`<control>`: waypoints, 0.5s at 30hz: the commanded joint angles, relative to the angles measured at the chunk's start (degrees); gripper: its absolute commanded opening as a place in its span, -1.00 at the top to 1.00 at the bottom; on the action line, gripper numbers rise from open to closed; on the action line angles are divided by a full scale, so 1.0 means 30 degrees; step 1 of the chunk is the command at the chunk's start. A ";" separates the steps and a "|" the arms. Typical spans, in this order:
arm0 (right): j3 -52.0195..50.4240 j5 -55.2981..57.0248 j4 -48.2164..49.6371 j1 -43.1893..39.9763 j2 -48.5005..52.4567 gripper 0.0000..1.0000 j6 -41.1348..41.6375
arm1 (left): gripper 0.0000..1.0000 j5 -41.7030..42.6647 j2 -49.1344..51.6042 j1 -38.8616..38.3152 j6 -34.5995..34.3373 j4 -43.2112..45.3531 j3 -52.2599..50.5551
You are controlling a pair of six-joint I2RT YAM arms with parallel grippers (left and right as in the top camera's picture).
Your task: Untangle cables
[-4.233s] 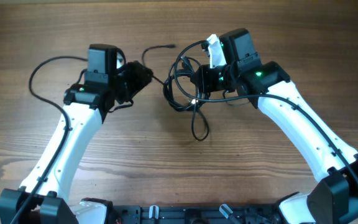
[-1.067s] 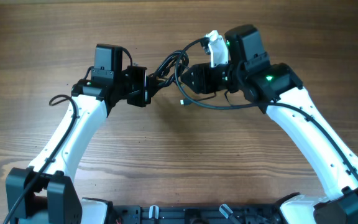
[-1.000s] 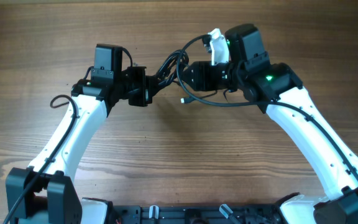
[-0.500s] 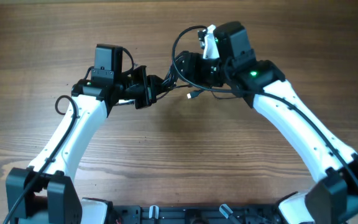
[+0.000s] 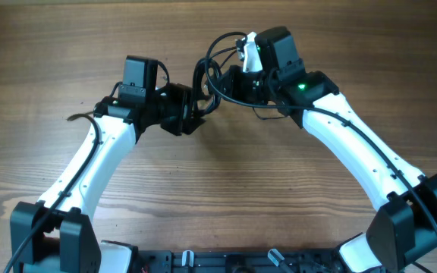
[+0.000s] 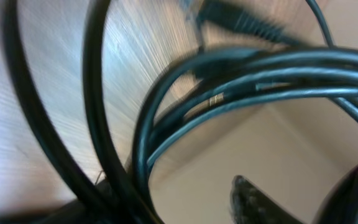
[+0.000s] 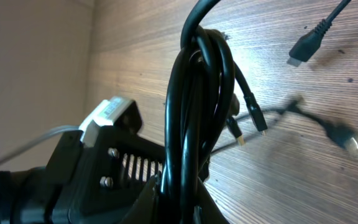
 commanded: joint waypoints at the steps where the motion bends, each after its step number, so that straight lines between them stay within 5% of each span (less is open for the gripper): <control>1: 0.0277 0.0364 -0.0328 0.0058 0.0284 0.87 -0.1275 | -0.43 -0.3300 -0.0095 0.0022 0.9581 -0.1246 0.0022; 12: 0.0277 0.0619 -0.1741 0.0058 0.0284 0.87 -0.2448 | -0.22 -0.4131 -0.0095 0.0022 1.8717 -0.0678 0.0022; 15: 0.0277 -0.0765 -0.2142 0.0058 0.0284 0.88 -0.3555 | -0.22 -0.4284 -0.0095 0.0022 1.9351 0.0051 0.0022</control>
